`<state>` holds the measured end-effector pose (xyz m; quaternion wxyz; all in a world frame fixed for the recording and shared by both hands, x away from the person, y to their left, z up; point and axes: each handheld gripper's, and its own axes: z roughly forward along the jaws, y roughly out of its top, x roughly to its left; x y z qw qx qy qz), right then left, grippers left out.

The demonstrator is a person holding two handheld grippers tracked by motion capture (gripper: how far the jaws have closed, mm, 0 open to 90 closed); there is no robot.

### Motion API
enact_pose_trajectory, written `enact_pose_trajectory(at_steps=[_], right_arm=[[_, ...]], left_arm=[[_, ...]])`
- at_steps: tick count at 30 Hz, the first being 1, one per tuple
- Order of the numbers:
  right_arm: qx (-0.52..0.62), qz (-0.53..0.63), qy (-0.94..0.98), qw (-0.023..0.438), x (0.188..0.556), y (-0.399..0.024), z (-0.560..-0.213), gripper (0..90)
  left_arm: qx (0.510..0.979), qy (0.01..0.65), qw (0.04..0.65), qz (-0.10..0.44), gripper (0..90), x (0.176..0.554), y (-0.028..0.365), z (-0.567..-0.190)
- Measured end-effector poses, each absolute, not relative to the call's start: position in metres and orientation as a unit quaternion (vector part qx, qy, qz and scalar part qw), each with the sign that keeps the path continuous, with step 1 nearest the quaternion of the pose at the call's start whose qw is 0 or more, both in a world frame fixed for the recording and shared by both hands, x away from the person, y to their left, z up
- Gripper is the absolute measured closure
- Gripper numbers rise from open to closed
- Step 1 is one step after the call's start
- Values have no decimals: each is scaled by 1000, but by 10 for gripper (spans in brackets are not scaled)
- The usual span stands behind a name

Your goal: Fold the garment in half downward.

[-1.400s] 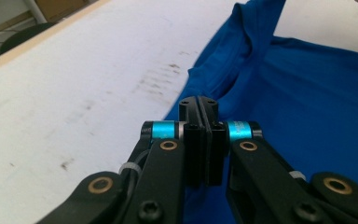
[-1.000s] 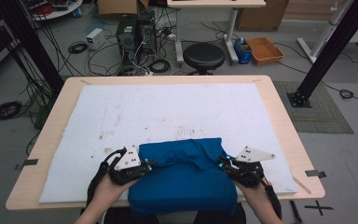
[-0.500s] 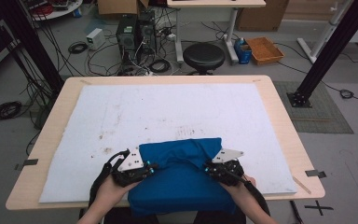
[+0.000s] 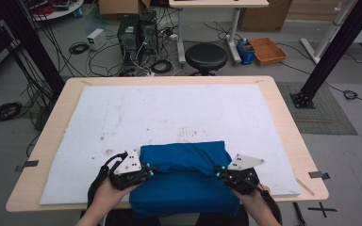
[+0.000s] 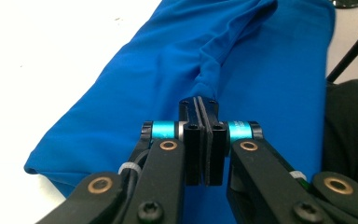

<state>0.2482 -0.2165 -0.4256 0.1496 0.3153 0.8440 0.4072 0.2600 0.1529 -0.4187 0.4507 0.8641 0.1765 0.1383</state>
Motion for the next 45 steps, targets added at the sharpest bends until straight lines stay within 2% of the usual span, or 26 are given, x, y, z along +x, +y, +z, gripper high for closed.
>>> enact_pose_trajectory(at_steps=[13,17,19,21,24,26,30,33,37,40,42,45], right_arm=[[308,397,854,135,218,-217,-429,900],[314,401,850,135,219,-222,-427,899],[314,405,848,134,218,-224,-426,819],[317,408,845,137,218,-226,-424,817],[331,412,834,159,223,-228,-420,740],[347,417,821,176,234,-231,-417,670],[401,427,784,203,268,-239,-412,596],[441,434,760,196,298,-243,-415,549],[476,416,756,173,325,-241,-426,532],[489,401,761,145,336,-238,-438,539],[486,393,769,132,339,-237,-443,624],[474,394,778,125,339,-236,-445,772]], left_arm=[[887,132,426,117,882,231,152,-423],[892,131,417,116,838,230,153,-424],[887,139,423,121,832,232,155,-423],[881,152,428,132,809,236,158,-421],[862,198,439,155,749,249,160,-418],[848,234,445,167,693,262,163,-415],[820,304,447,190,611,290,169,-413],[807,349,437,192,591,310,173,-418],[807,388,407,179,575,328,174,-430],[808,403,397,162,570,333,173,-438],[816,403,386,151,591,334,173,-441],[819,396,392,139,724,333,171,-443]])
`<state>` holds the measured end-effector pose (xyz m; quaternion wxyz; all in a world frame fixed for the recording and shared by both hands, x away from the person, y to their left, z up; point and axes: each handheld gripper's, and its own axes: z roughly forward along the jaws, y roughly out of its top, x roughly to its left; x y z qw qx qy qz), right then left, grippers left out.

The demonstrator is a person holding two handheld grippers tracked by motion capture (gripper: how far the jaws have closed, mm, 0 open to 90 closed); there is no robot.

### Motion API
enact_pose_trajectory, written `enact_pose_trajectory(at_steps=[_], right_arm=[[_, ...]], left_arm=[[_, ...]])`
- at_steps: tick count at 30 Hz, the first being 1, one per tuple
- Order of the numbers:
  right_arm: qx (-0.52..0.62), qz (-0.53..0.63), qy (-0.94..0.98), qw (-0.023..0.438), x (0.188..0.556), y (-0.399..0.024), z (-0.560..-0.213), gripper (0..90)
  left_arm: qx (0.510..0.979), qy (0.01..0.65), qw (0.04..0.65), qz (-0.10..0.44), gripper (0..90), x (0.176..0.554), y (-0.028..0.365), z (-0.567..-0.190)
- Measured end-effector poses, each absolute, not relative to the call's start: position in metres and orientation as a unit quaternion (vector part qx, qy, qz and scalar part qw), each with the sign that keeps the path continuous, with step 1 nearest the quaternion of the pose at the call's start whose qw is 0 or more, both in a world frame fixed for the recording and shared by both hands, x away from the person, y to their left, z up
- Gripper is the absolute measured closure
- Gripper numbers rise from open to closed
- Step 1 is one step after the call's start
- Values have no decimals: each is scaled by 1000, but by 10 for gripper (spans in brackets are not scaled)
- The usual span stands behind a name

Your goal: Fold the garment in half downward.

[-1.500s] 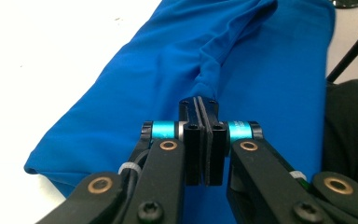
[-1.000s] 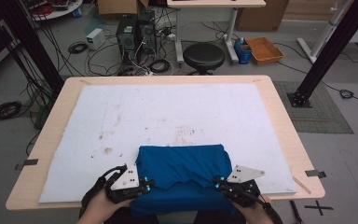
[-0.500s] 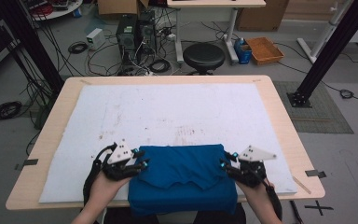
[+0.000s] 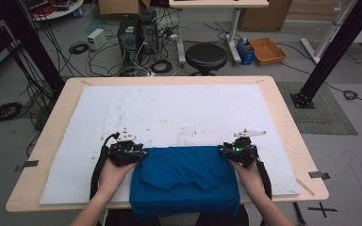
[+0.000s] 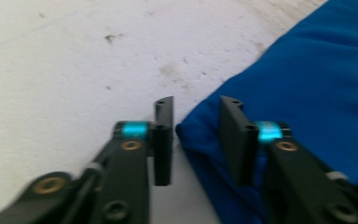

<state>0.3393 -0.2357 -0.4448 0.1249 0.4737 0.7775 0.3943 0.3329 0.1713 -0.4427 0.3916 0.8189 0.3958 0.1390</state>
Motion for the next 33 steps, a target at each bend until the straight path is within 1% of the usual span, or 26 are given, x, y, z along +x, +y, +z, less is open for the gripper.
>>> enact_pose_trajectory(at_steps=[2,3,6,10,15,20,27,33], right_arm=[[466,394,782,127,337,-235,-444,827],[464,395,783,129,336,-235,-444,837],[462,401,780,132,333,-240,-443,848],[458,412,776,137,334,-244,-440,849],[456,416,773,146,343,-241,-437,850],[458,423,766,157,360,-241,-430,849],[451,397,779,181,393,-233,-423,849],[457,396,775,184,415,-230,-423,849]], left_arm=[[823,387,389,147,795,330,170,-444],[822,388,392,145,823,329,171,-444],[818,392,400,132,850,329,176,-444],[819,385,403,138,856,332,177,-442],[827,367,394,161,857,345,175,-433],[829,363,389,173,857,368,176,-426],[830,354,391,179,857,405,179,-417],[837,350,376,187,856,432,177,-416]])
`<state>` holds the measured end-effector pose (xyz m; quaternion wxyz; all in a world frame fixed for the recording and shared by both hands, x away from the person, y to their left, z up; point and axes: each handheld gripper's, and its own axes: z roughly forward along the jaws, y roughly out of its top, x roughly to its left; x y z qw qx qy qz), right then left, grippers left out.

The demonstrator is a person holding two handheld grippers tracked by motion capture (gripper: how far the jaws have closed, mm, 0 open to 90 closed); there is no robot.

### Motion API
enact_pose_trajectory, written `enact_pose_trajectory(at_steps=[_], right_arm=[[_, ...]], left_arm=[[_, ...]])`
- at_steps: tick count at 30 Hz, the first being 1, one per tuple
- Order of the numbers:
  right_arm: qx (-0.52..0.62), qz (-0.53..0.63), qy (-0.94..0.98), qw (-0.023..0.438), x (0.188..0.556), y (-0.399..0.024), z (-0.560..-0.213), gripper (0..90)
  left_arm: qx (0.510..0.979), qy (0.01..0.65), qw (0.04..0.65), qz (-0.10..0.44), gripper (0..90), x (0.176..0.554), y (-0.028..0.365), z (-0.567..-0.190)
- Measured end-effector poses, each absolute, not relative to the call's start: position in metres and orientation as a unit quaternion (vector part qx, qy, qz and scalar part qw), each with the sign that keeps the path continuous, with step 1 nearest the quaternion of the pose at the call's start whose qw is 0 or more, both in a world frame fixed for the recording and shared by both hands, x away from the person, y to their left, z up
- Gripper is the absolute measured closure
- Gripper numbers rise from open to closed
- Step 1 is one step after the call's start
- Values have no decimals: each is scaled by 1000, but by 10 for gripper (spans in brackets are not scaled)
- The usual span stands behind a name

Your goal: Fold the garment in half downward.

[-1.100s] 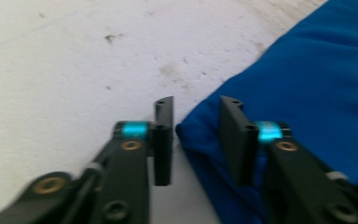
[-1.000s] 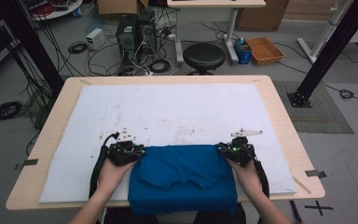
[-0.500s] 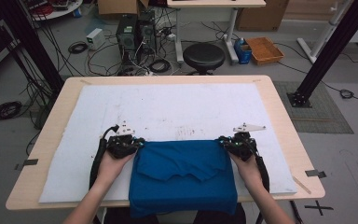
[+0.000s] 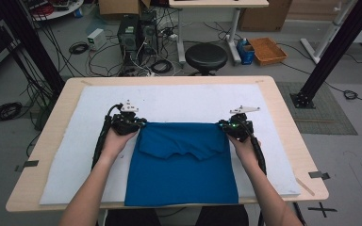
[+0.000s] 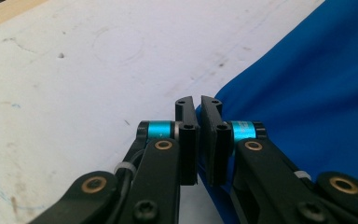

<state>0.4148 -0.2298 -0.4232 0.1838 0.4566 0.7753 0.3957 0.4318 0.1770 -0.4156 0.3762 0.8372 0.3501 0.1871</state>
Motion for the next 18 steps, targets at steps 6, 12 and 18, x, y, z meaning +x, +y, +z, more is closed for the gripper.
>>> enact_pose_trajectory(at_steps=[6,12,18], right_arm=[[458,392,776,187,424,-228,-425,816],[450,390,777,205,414,-233,-419,674],[442,408,772,206,387,-245,-415,621]], left_arm=[[835,367,365,190,835,439,176,-424],[810,407,366,211,642,418,183,-417],[798,422,384,193,595,380,190,-413]])
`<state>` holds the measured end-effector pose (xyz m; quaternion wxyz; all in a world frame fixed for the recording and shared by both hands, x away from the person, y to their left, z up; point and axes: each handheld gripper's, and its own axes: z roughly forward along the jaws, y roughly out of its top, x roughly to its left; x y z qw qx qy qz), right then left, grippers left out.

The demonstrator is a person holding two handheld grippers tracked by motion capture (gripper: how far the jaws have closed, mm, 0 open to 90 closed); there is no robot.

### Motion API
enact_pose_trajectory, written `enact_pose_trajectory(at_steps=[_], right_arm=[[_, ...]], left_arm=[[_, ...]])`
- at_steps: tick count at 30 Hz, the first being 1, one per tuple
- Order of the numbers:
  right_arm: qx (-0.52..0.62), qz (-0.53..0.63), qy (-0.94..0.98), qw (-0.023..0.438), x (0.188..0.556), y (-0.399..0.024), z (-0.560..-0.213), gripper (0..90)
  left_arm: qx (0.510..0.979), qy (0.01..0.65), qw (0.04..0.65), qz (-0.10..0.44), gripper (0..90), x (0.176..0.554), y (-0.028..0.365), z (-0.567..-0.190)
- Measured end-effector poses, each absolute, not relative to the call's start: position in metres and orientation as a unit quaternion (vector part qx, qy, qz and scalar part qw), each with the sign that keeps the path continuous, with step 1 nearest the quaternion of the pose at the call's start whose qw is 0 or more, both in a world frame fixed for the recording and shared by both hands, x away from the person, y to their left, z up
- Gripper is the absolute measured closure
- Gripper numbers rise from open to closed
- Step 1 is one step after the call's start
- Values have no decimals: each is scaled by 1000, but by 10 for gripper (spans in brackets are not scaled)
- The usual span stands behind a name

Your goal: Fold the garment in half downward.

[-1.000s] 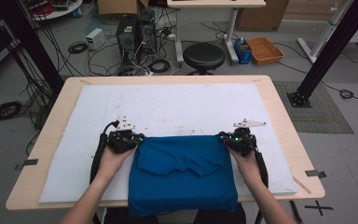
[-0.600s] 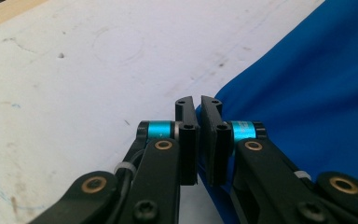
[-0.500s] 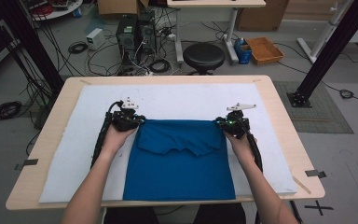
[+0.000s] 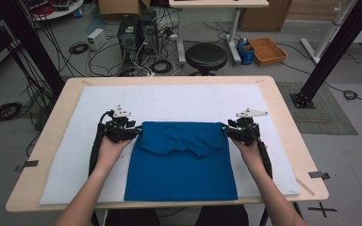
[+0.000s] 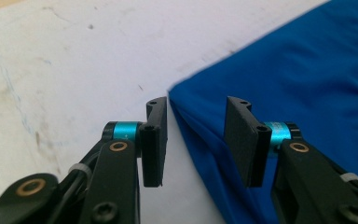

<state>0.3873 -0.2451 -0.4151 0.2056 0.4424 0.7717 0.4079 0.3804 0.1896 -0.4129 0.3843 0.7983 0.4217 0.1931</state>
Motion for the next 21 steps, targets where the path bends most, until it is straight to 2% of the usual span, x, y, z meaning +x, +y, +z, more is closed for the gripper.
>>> enact_pose_trajectory(at_steps=[6,13,21], right_arm=[[441,411,772,201,361,-252,-419,619],[454,402,772,191,345,-249,-428,606],[454,388,785,166,345,-237,-437,610]], left_arm=[[802,438,372,162,604,353,184,-422],[799,460,357,149,615,350,178,-435],[800,463,355,141,728,352,175,-437]])
